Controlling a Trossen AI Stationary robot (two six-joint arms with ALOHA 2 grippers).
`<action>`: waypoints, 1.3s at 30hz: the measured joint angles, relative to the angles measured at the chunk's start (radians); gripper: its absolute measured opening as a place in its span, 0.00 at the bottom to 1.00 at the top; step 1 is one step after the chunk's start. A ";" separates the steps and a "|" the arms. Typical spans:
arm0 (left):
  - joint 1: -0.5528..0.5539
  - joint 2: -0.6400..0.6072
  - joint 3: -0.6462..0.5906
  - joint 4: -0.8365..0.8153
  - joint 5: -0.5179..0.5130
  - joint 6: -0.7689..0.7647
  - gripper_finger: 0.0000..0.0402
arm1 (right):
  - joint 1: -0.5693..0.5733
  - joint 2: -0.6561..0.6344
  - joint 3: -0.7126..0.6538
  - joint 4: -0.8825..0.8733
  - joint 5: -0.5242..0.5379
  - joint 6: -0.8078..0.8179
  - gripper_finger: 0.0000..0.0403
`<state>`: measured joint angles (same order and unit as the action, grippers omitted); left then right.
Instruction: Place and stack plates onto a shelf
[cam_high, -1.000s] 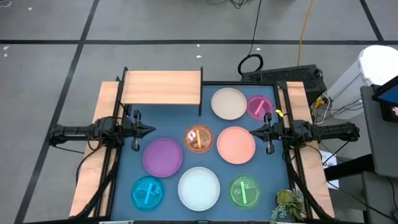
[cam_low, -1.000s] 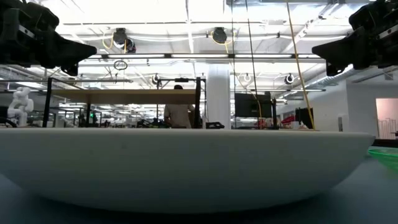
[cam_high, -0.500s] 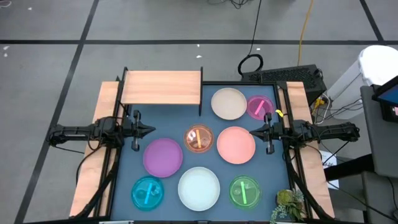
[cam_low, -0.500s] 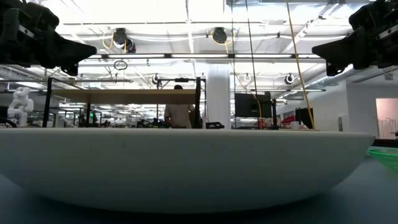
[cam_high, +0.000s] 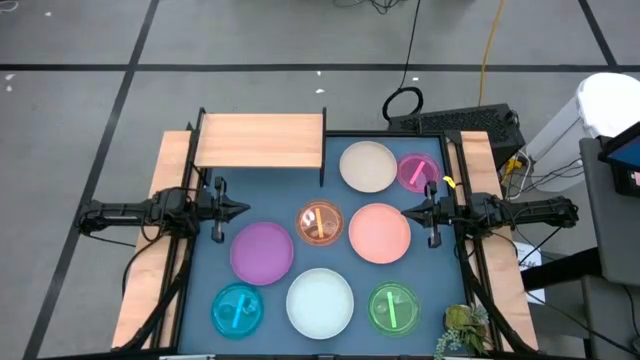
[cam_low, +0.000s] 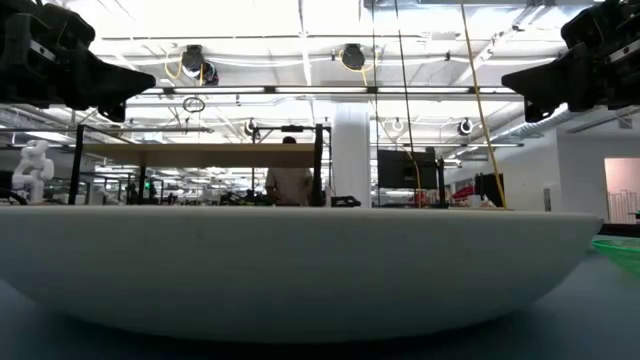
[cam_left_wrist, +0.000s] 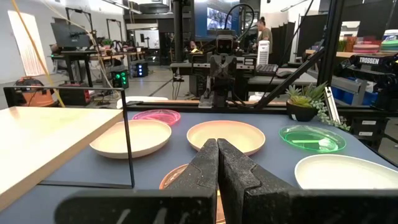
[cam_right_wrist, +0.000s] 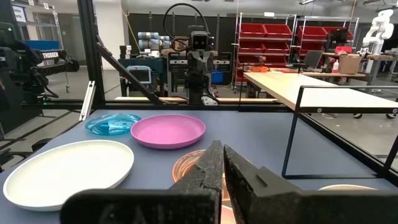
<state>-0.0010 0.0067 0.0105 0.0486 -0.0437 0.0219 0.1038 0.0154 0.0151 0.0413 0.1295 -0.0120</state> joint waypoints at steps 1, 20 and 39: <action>0.000 0.000 0.000 0.000 0.000 0.000 0.00 | 0.000 0.000 0.000 0.000 0.000 0.000 0.00; 0.000 0.000 0.000 0.000 0.000 0.000 0.00 | 0.000 0.000 0.000 0.007 0.000 0.000 0.00; 0.000 0.000 0.000 0.000 0.000 0.000 0.00 | 0.000 0.000 0.000 0.091 0.003 -0.007 0.00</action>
<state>-0.0010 0.0063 0.0105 0.0490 -0.0437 0.0219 0.1036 0.0151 0.0151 0.1318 0.1322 -0.0190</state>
